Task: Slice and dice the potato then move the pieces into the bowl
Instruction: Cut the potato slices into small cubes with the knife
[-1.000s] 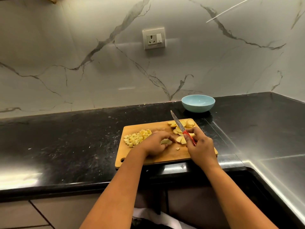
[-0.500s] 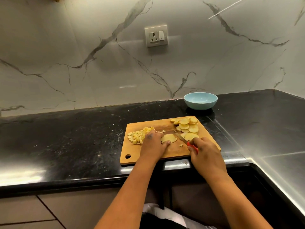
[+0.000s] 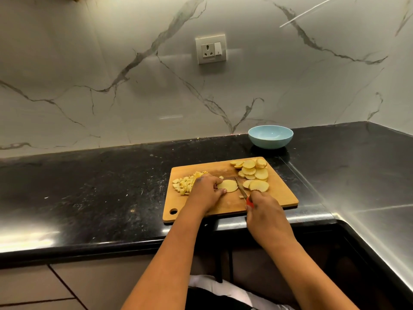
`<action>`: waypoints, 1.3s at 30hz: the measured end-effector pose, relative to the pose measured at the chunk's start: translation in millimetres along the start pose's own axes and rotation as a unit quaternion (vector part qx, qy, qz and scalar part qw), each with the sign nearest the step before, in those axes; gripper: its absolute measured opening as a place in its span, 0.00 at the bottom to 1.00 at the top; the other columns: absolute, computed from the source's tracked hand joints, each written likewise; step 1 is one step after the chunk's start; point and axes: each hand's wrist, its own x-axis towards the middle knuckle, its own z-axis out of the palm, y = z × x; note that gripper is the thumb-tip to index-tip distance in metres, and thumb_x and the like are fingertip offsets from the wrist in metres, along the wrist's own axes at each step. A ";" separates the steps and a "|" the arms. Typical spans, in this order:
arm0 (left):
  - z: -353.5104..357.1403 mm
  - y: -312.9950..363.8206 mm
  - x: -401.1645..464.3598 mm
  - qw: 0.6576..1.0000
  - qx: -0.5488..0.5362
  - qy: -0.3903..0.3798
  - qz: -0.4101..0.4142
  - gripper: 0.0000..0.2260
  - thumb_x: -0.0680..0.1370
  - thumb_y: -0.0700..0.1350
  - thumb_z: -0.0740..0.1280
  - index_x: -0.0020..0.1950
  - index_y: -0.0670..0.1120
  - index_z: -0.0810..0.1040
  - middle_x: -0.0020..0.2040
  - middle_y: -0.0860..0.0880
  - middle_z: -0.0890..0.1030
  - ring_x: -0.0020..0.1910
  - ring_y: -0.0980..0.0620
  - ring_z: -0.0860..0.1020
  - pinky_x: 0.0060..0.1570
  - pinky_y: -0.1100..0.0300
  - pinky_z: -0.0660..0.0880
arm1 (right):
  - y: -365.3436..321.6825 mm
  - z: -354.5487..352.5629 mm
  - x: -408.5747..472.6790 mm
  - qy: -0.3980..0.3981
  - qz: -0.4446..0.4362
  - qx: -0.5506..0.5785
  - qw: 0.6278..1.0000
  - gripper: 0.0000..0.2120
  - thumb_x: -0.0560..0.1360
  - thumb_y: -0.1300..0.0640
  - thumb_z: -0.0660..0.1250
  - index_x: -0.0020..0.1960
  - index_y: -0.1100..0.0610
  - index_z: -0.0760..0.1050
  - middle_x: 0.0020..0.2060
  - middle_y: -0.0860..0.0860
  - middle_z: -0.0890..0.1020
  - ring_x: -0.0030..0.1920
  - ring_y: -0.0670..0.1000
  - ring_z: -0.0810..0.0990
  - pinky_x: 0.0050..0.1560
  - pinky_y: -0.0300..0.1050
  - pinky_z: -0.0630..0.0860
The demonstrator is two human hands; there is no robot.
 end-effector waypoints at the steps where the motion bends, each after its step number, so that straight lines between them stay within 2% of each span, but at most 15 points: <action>1: -3.3 -1.5 1.7 1.000 -0.003 -0.013 0.003 0.19 0.77 0.49 0.71 0.68 0.46 0.77 0.62 0.48 0.77 0.57 0.52 0.76 0.59 0.61 0.72 | -0.5 -1.0 0.7 -0.004 0.005 -0.004 1.000 0.01 0.79 0.59 0.61 0.48 0.54 0.70 0.43 0.49 0.73 0.42 0.48 0.71 0.41 0.38 0.66; 5: -7.5 -1.4 2.3 0.999 -0.008 -0.032 0.026 0.20 0.77 0.51 0.70 0.68 0.48 0.77 0.65 0.49 0.76 0.58 0.52 0.76 0.62 0.58 0.73 | 2.6 -9.8 7.3 0.021 0.010 0.006 1.000 0.05 0.79 0.58 0.62 0.55 0.55 0.71 0.44 0.51 0.74 0.41 0.49 0.72 0.41 0.42 0.71; 9: 6.5 10.6 -4.1 0.996 -0.002 0.043 0.079 0.19 0.77 0.52 0.70 0.66 0.47 0.79 0.65 0.50 0.78 0.65 0.51 0.73 0.67 0.58 0.68 | 0.2 -17.6 13.9 0.003 0.000 -0.010 1.000 0.06 0.79 0.57 0.63 0.55 0.56 0.72 0.45 0.52 0.77 0.43 0.51 0.73 0.42 0.42 0.71; 11: 13.9 14.8 -4.7 0.996 0.003 0.049 0.078 0.16 0.78 0.50 0.69 0.64 0.46 0.80 0.64 0.49 0.79 0.65 0.52 0.73 0.67 0.59 0.67 | -5.3 -19.0 14.6 -0.022 0.005 -0.021 1.000 0.06 0.79 0.57 0.62 0.55 0.56 0.73 0.45 0.53 0.77 0.44 0.51 0.74 0.43 0.43 0.71; 15: 18.4 15.7 -3.7 0.996 0.025 0.053 0.068 0.12 0.80 0.47 0.65 0.60 0.45 0.82 0.57 0.46 0.82 0.58 0.50 0.77 0.61 0.59 0.70 | -15.4 -18.0 10.8 -0.036 0.023 -0.015 0.999 0.04 0.79 0.58 0.61 0.52 0.56 0.73 0.39 0.51 0.75 0.40 0.51 0.74 0.41 0.44 0.75; 17: 19.7 15.1 -3.3 0.996 0.032 0.053 0.069 0.12 0.81 0.47 0.64 0.59 0.45 0.82 0.56 0.45 0.83 0.56 0.49 0.78 0.59 0.58 0.71 | -19.0 -14.8 9.3 -0.031 0.029 -0.023 0.999 0.04 0.79 0.61 0.60 0.50 0.55 0.73 0.37 0.50 0.72 0.38 0.52 0.74 0.38 0.44 0.73; 19: 20.0 15.0 -3.4 0.995 0.042 0.053 0.070 0.12 0.82 0.47 0.63 0.59 0.45 0.82 0.55 0.45 0.83 0.55 0.48 0.78 0.57 0.57 0.72 | -24.0 -10.5 11.1 -0.023 0.030 -0.040 0.998 0.05 0.80 0.62 0.58 0.51 0.56 0.73 0.39 0.52 0.75 0.38 0.52 0.72 0.38 0.42 0.69; 21: 21.0 14.5 -3.3 0.995 0.044 0.052 0.071 0.11 0.82 0.47 0.62 0.56 0.45 0.83 0.53 0.45 0.83 0.54 0.47 0.78 0.55 0.57 0.72 | -31.3 -7.3 13.2 -0.025 0.025 -0.059 0.998 0.08 0.81 0.62 0.56 0.53 0.56 0.74 0.44 0.55 0.80 0.41 0.52 0.75 0.39 0.42 0.70; 23: 21.1 14.4 -3.9 0.995 0.042 0.055 0.070 0.12 0.82 0.46 0.61 0.51 0.43 0.83 0.49 0.43 0.83 0.51 0.46 0.78 0.51 0.56 0.72 | -39.6 -6.3 16.7 -0.043 0.018 -0.083 0.995 0.11 0.81 0.63 0.55 0.58 0.56 0.74 0.49 0.55 0.81 0.47 0.54 0.80 0.44 0.42 0.73; 25: 20.6 14.4 -4.5 0.995 0.032 0.058 0.069 0.12 0.82 0.45 0.60 0.47 0.42 0.82 0.47 0.43 0.83 0.48 0.45 0.78 0.48 0.55 0.71 | -47.2 -12.2 23.1 -0.068 0.023 -0.100 0.992 0.13 0.80 0.63 0.56 0.60 0.56 0.74 0.53 0.55 0.80 0.51 0.53 0.80 0.46 0.41 0.73; 30: 22.0 13.4 -5.4 0.995 0.017 0.061 0.072 0.12 0.82 0.46 0.61 0.54 0.43 0.83 0.49 0.44 0.83 0.51 0.47 0.78 0.52 0.56 0.72 | -49.9 -52.0 33.5 -0.175 0.074 -0.182 0.965 0.12 0.74 0.65 0.66 0.57 0.56 0.76 0.38 0.50 0.70 0.39 0.51 0.72 0.42 0.44 0.73; 33: 22.4 12.7 -6.7 0.996 0.008 0.060 0.066 0.12 0.82 0.47 0.62 0.56 0.44 0.82 0.51 0.45 0.83 0.53 0.48 0.78 0.53 0.57 0.73 | -42.6 -76.2 26.1 -0.204 0.082 -0.187 0.958 0.12 0.74 0.63 0.68 0.56 0.54 0.77 0.43 0.52 0.76 0.44 0.52 0.77 0.49 0.46 0.79; 35: 22.6 12.2 -9.0 0.996 -0.008 0.065 0.064 0.11 0.81 0.46 0.64 0.57 0.43 0.83 0.52 0.45 0.83 0.53 0.48 0.78 0.56 0.56 0.74 | -37.9 -84.8 19.9 -0.181 0.082 -0.156 0.967 0.10 0.75 0.60 0.69 0.55 0.52 0.78 0.49 0.53 0.78 0.46 0.52 0.78 0.49 0.47 0.80; 36: 22.0 12.6 -11.6 0.995 -0.019 0.076 0.064 0.11 0.81 0.45 0.64 0.57 0.43 0.83 0.53 0.44 0.83 0.54 0.48 0.79 0.57 0.56 0.75 | -36.0 -85.9 16.7 -0.146 0.077 -0.125 0.978 0.08 0.76 0.59 0.68 0.53 0.51 0.78 0.48 0.52 0.78 0.44 0.51 0.78 0.46 0.46 0.80; 39: 19.8 12.8 -19.1 0.992 -0.042 0.103 0.058 0.12 0.79 0.39 0.63 0.59 0.40 0.82 0.56 0.42 0.83 0.58 0.47 0.80 0.59 0.56 0.74 | -33.9 -74.4 11.7 -0.035 0.054 -0.034 0.997 0.04 0.78 0.58 0.65 0.51 0.53 0.78 0.40 0.52 0.77 0.37 0.51 0.76 0.36 0.45 0.77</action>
